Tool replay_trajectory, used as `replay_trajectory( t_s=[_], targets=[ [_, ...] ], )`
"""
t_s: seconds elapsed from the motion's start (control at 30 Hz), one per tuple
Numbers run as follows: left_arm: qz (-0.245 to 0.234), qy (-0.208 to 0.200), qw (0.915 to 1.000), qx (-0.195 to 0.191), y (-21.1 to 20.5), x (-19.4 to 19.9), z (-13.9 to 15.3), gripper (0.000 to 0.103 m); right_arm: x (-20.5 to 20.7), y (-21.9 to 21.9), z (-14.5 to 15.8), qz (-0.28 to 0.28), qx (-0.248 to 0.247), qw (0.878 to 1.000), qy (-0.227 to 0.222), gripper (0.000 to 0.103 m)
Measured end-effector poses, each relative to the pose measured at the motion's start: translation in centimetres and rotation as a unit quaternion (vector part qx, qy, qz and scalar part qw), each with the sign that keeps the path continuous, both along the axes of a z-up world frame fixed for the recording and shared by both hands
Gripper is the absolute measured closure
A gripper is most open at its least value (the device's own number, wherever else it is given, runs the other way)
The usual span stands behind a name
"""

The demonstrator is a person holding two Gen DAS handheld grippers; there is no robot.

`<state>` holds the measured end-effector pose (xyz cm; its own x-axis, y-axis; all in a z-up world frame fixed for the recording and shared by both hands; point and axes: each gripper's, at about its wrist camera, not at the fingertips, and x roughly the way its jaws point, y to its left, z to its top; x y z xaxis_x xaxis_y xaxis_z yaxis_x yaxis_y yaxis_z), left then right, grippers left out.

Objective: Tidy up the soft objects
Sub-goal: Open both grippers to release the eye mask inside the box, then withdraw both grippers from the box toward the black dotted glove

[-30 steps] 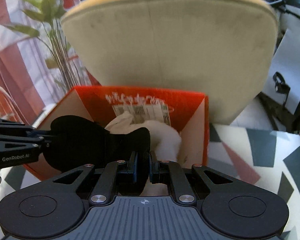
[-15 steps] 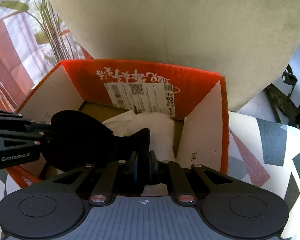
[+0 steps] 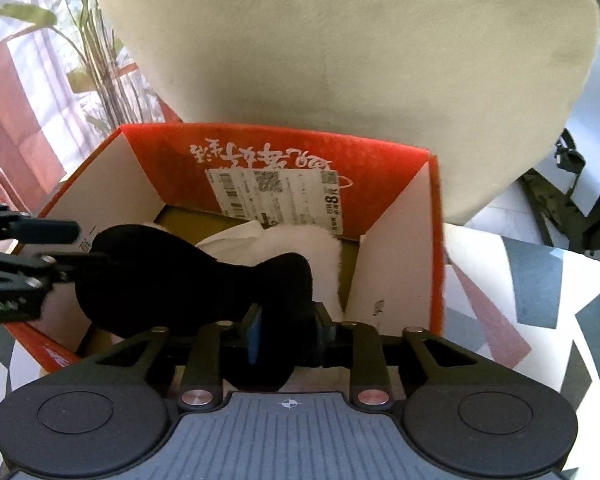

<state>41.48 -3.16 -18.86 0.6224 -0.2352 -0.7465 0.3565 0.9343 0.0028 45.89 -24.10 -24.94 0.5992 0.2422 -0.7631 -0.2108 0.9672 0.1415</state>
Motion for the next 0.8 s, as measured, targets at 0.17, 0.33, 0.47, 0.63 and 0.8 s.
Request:
replay_trajectory(
  t_s=[0.17, 0.33, 0.47, 0.63, 0.8],
  targets=[
    [0.0, -0.041, 0.9991, -0.011, 0.9, -1.9, 1.7, 0.035, -1.7, -0.4, 1.3, -0.015, -0.006, 0.999, -0.035, 0.044],
    [0.001, -0.071, 0.9971, -0.028, 1.8, -4.4, 3.1, 0.013, -3.9, -0.6, 3.1, -0.019, 0.004, 0.997, -0.077, 0.019],
    [0.011, -0.086, 0.9954, -0.042, 2.7, -6.4, 4.0, 0.01, -6.0, -0.6, 4.3, -0.023, 0.009, 0.994, -0.107, 0.01],
    [0.021, -0.106, 0.993, -0.049, 3.5, -9.4, 4.1, 0.007, -9.3, -0.7, 4.9, -0.018, 0.017, 0.99, -0.141, 0.006],
    [0.032, -0.116, 0.9918, -0.043, 4.5, -12.9, 3.3, 0.006, -13.0, -1.1, 4.5, -0.036, 0.037, 0.985, -0.163, 0.001]
  ],
)
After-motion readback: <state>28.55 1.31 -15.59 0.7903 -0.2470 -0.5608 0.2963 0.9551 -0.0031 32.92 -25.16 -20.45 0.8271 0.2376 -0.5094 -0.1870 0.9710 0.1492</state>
